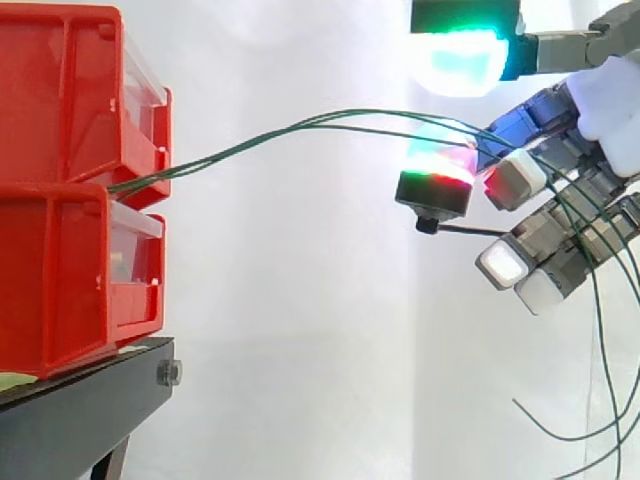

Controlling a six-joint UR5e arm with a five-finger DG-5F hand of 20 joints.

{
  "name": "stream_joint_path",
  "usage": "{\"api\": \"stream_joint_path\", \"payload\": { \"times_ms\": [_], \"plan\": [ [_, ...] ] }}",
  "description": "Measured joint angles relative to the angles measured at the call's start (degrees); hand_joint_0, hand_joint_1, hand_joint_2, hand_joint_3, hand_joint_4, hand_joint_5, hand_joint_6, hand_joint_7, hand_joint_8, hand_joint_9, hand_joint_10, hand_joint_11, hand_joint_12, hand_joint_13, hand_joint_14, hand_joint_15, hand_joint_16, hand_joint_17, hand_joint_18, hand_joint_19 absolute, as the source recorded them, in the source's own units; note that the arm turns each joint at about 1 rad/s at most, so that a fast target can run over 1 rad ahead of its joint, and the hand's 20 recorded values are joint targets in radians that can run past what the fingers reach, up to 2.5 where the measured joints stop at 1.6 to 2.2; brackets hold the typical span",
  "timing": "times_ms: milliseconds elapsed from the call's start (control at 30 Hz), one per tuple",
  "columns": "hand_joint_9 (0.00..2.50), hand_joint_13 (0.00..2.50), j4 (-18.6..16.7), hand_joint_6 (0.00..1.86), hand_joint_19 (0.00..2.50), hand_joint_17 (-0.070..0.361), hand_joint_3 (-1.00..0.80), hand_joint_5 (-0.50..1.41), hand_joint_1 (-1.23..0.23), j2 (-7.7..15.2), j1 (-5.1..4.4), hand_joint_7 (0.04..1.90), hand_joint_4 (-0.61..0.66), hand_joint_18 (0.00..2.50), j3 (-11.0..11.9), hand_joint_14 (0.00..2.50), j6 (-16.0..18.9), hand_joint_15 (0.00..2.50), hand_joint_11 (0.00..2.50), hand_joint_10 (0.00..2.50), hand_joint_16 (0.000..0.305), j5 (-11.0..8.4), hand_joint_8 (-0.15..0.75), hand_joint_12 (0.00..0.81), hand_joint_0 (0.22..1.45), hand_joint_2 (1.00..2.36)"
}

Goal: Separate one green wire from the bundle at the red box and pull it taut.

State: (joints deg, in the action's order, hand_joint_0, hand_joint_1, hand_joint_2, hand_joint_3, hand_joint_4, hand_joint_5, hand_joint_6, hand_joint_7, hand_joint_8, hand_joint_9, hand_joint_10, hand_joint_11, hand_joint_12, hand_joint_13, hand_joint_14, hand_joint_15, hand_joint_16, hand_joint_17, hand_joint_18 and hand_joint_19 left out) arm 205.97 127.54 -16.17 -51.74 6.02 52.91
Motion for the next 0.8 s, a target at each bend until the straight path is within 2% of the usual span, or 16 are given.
{"api": "stream_joint_path", "payload": {
  "times_ms": [600,667,800],
  "plan": [
    [1.21,0.85,0.0,0.89,0.55,0.121,-0.23,-0.14,-0.70,0.0,0.36,1.00,0.06,0.65,0.3,0.02,-0.1,0.55,0.86,0.02,0.054,0.00,0.260,0.367,0.60,1.01],
    [1.20,0.85,0.0,0.89,0.55,0.121,-0.23,-0.15,-0.71,-0.1,0.36,0.99,0.06,0.66,0.6,0.02,-0.1,0.55,0.88,0.02,0.054,0.00,0.253,0.366,0.60,1.01],
    [1.19,0.83,0.7,0.89,0.58,0.114,-0.40,-0.15,-0.63,-0.1,0.40,0.98,0.07,0.62,1.2,0.02,-0.3,0.57,0.87,0.02,0.051,0.00,0.241,0.348,0.56,1.01]
  ]
}}
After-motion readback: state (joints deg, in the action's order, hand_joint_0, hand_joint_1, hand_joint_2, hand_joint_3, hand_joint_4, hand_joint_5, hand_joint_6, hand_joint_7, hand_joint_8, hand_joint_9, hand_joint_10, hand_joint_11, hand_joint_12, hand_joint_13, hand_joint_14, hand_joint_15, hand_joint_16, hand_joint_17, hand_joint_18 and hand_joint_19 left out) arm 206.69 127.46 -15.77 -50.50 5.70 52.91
